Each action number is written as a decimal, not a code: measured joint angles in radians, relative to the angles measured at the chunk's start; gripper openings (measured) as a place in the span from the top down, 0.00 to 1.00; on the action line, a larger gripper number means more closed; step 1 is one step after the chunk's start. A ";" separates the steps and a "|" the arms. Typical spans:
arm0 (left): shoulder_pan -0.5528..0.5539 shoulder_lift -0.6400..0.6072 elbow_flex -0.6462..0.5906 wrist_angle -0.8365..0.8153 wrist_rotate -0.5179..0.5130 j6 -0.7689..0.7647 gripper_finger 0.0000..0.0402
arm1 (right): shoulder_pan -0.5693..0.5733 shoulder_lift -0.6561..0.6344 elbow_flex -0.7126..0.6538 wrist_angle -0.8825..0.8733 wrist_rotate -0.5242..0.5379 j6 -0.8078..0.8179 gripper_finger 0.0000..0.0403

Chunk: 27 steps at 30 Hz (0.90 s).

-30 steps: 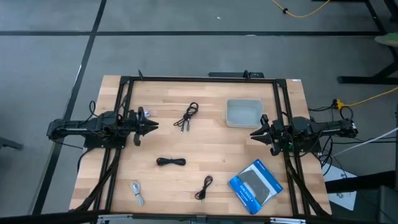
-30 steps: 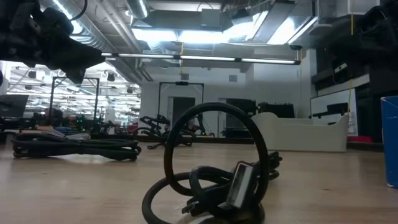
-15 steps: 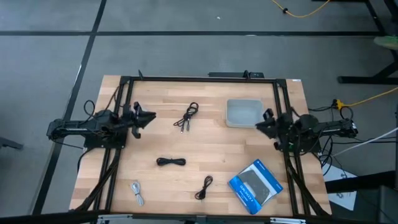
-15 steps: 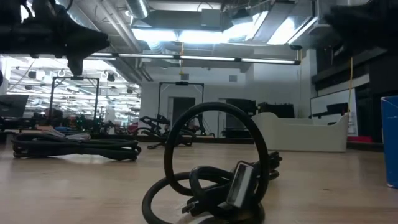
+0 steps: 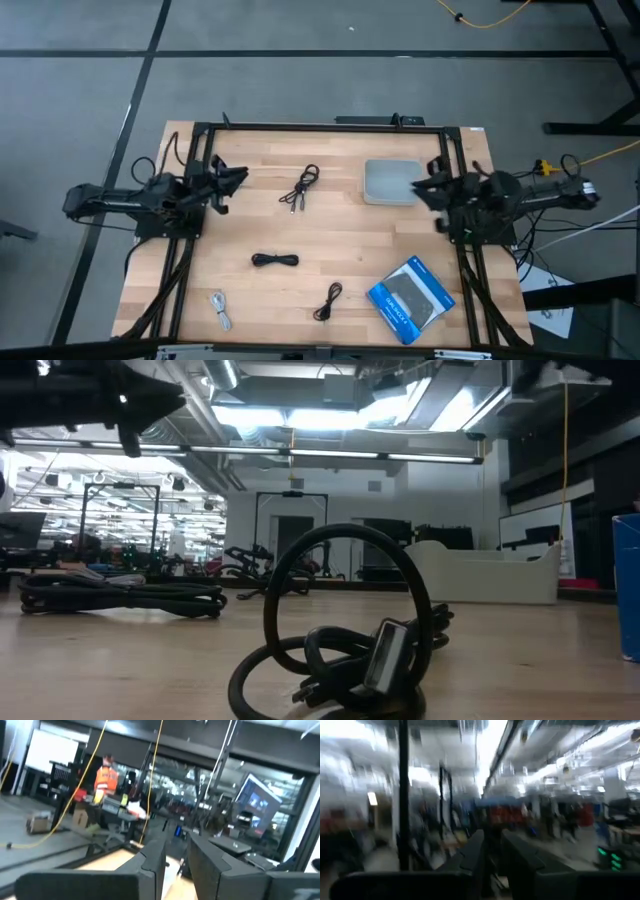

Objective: Pick and place USB-C Cables
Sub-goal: Put the top black USB cable into the gray bin

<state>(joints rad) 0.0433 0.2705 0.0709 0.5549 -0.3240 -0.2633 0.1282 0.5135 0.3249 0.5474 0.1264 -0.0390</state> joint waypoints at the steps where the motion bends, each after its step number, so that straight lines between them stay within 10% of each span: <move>1: 0.000 0.047 0.025 0.000 0.000 -0.011 0.82 | -0.007 0.056 0.052 -0.058 0.025 -0.020 0.83; 12: 0.000 0.538 0.416 -0.412 -0.171 -0.087 0.82 | -0.168 0.579 0.492 -0.626 0.155 0.140 0.83; 17: 0.002 0.704 0.543 -0.643 -0.268 -0.110 0.82 | -0.218 0.737 0.559 -0.637 0.081 0.135 0.83; 27: 0.067 0.879 0.566 -0.683 -0.144 -0.131 0.82 | -0.250 0.988 0.563 -0.526 -0.120 0.127 0.83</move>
<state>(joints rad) 0.1098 1.1490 0.6369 -0.1279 -0.4683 -0.3939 -0.1219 1.5019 0.8883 0.0217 0.0062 0.0881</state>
